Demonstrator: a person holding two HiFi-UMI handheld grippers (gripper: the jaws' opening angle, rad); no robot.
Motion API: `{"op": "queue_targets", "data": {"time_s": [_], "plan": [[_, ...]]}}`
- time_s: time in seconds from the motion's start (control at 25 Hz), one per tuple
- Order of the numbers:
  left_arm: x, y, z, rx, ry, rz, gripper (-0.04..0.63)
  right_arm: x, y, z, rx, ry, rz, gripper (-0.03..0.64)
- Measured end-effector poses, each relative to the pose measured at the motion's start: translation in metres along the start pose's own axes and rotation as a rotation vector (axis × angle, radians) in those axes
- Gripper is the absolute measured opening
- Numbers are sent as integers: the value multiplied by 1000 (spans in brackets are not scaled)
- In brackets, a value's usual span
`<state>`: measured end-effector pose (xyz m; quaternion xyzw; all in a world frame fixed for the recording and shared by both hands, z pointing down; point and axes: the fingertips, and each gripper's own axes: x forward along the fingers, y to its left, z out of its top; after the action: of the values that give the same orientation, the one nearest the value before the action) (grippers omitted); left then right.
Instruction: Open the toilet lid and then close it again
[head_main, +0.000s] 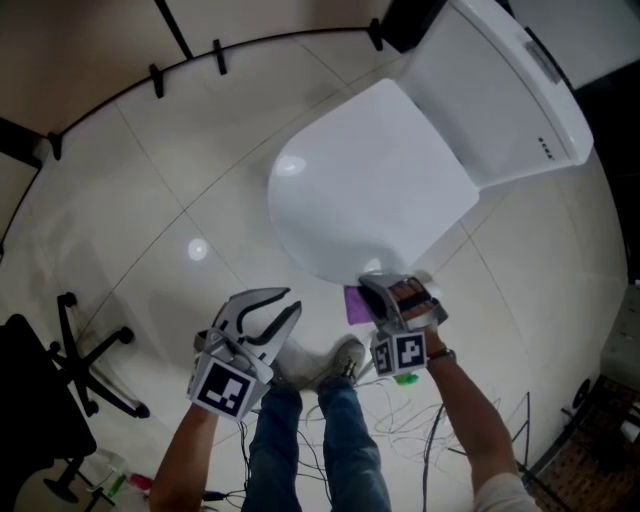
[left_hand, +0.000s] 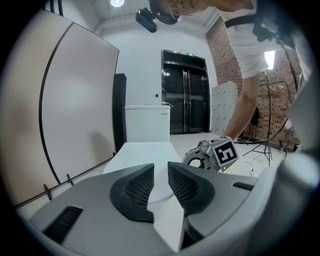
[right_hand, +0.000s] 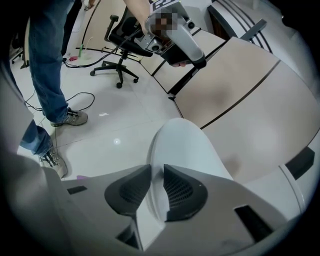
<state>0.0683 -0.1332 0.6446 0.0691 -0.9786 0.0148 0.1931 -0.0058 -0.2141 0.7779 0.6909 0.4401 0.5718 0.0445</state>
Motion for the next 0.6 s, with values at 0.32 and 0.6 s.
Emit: {"op": "queue_targets", "data": {"time_s": [0.32, 0.6], "plan": [[-17, 4, 52, 41, 12, 16, 80, -78, -72, 21, 116, -52, -135, 66], [-25, 21, 142, 95, -50, 76, 80, -175, -202, -7, 380, -78, -327, 46]]}}
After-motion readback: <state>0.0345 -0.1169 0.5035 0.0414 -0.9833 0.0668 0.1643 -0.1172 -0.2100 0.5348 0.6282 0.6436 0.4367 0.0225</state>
